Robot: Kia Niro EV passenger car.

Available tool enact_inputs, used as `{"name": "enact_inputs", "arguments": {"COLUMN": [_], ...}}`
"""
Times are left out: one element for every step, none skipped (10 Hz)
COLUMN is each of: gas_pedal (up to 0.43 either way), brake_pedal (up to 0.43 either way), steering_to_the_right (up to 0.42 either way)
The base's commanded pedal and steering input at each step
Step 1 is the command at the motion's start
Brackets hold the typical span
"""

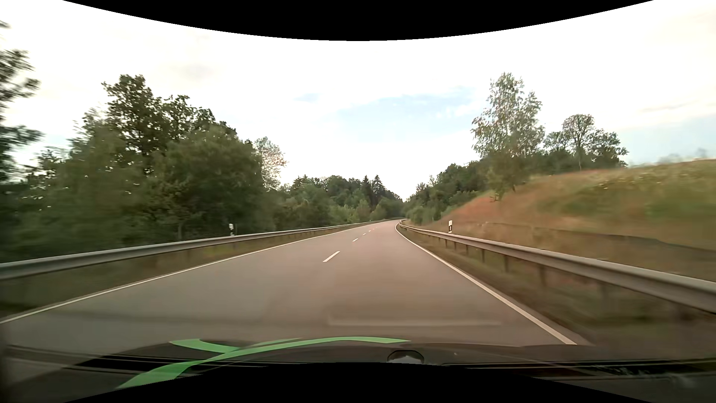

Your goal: Follow the waypoints while adhering to traffic rules and regulations

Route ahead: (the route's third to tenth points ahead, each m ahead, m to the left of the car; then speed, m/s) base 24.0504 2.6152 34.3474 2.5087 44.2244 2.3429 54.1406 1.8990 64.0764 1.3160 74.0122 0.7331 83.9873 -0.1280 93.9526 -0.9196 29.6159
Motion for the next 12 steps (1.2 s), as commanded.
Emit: {"name": "enact_inputs", "arguments": {"gas_pedal": [0.378,0.378,0.378,0.378,0.39,0.39,0.39,0.398,0.398,0.409,0.409,0.409], "brake_pedal": [0.0,0.0,0.0,0.0,0.0,0.0,0.0,0.0,0.0,0.0,0.0,0.0], "steering_to_the_right": [0.003,0.003,0.003,0.003,0.003,0.003,0.003,0.003,0.003,0.003,0.004,0.004]}}
